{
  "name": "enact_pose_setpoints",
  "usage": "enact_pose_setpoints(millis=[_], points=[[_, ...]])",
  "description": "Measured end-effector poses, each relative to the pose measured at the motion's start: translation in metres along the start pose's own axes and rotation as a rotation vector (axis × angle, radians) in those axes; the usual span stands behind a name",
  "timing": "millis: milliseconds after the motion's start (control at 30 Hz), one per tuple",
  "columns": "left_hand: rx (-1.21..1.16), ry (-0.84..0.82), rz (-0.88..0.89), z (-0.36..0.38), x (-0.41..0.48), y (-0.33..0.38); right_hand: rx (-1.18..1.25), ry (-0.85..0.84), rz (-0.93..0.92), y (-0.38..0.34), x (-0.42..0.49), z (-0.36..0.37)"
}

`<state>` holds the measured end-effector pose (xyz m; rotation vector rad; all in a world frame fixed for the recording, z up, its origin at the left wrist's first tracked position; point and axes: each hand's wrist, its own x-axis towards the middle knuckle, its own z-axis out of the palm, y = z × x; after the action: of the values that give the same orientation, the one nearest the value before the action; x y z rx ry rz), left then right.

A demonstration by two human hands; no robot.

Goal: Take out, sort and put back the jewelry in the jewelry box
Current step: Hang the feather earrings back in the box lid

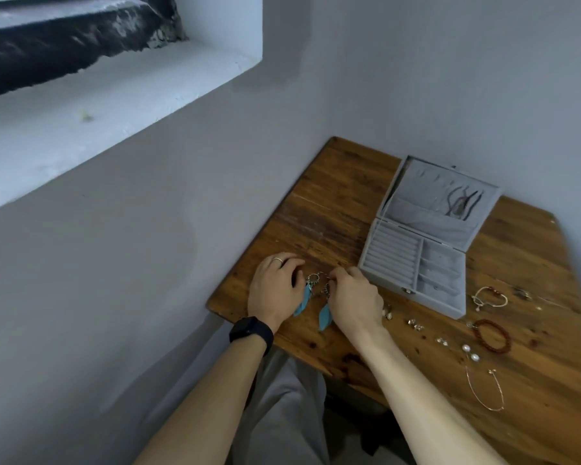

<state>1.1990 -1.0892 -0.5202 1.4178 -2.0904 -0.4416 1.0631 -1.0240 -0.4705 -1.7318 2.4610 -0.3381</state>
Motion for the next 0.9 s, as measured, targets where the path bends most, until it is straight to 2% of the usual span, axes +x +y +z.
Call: enact_pose_setpoints(millis=[333,633,767,900], points=[[0.024,-0.014,-0.003,-0.002,0.0,0.004,0.041,-0.149,-0.081,0.009,0.009,-0.013],[0.039,-0.032,-0.003,-0.004,0.0,0.006,0.781,0.1,0.034,0.035,-0.035,-0.051],[0.091,-0.143,-0.077,-0.01,0.008,0.021,0.97,0.148,0.125,0.05,-0.059,-0.067],[0.158,-0.241,-0.111,-0.011,0.019,0.042,1.071,0.102,0.149,0.065,-0.08,-0.073]])
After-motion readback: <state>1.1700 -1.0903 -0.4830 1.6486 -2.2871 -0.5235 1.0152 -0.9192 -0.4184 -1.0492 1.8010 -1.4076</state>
